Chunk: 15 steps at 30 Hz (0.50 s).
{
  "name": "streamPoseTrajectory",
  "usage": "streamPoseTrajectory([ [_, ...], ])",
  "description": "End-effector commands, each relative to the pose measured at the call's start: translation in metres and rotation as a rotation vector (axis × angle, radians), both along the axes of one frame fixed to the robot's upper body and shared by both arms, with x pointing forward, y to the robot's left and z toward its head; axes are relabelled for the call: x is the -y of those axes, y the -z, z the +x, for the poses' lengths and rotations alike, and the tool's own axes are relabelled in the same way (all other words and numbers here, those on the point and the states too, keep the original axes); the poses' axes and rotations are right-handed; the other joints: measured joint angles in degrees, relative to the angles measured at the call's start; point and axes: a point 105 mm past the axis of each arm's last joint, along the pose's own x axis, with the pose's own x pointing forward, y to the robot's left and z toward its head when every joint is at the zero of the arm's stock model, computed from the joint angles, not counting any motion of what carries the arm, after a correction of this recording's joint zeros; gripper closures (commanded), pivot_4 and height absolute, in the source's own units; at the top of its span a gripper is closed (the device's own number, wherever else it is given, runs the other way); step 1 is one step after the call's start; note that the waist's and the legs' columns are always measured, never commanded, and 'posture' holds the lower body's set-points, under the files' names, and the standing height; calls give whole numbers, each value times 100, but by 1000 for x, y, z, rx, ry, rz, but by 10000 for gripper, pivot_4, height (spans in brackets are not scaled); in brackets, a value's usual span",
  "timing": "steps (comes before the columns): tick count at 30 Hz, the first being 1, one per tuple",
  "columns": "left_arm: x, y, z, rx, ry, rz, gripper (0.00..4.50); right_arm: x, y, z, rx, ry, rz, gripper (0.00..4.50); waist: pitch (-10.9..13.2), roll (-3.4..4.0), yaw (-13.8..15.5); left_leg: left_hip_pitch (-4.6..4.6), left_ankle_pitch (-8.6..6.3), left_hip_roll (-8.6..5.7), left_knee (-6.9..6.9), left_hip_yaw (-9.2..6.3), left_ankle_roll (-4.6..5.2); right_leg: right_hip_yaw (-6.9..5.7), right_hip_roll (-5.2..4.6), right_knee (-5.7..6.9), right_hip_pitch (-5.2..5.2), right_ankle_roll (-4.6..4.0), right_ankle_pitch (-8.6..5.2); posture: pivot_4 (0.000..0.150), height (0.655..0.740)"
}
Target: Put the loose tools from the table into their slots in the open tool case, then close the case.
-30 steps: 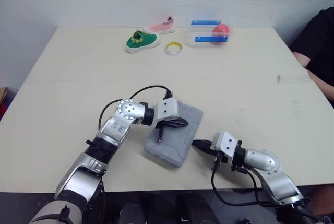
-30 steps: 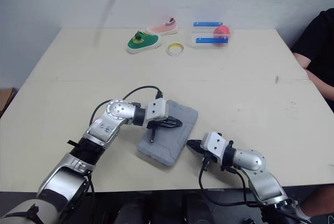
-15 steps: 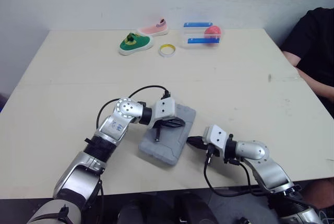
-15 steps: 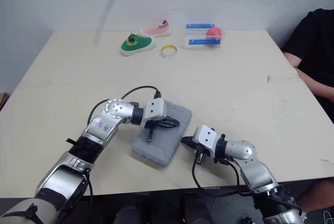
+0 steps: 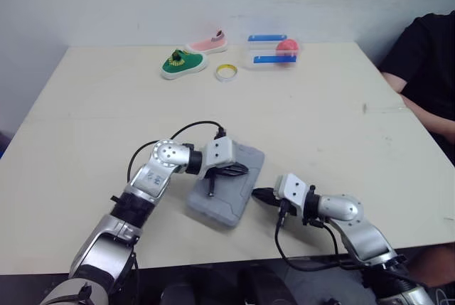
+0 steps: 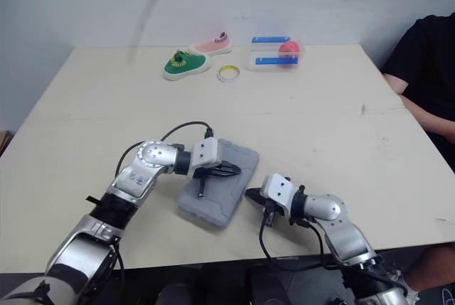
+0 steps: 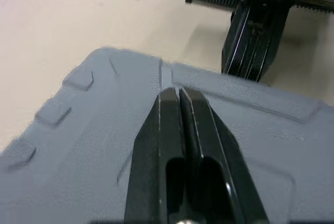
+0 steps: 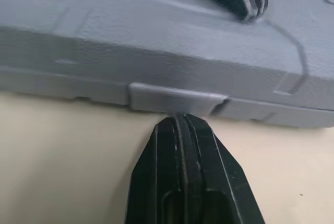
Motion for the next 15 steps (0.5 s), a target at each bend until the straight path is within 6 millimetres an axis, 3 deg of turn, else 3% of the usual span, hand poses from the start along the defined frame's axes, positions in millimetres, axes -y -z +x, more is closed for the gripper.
streamPoseTrajectory([
  [1,-16,-12,-16,-26,62,-123,44436,10,-39,-12,134,-67,75,45000,20,25,15,-10,-2,-3,-1,1,1,0,-1,-1,-12,1,0,1500,7400],
  [6,-28,-39,-12,34,-31,-238,44436,30,-45,-22,162,-76,30,45000,55,29,83,-118,5,-5,25,-4,-11,0,9,11,-110,17,5,1500,7400],
  [8,-49,-53,-13,-4,-123,-333,44436,46,-52,-25,170,-58,24,45000,67,32,111,-120,9,-7,31,1,-20,4,8,3,-109,27,3,1500,7400],
  [10,-76,-52,-17,-2,-215,-300,39351,62,-64,-26,140,-21,62,45000,81,32,91,-120,6,-9,31,10,-18,12,3,-1,-107,34,3,1500,7400],
  [13,-116,-42,-23,5,-362,-220,27472,81,-83,-25,175,11,70,34546,102,34,21,-111,-1,-8,26,13,-10,15,2,-3,-103,36,3,1500,7400],
  [15,-135,-37,-32,-9,-408,-185,18821,91,-90,-24,203,20,39,25124,111,25,30,-108,-6,-8,22,7,-1,10,1,-3,-101,34,2,1500,7400],
])
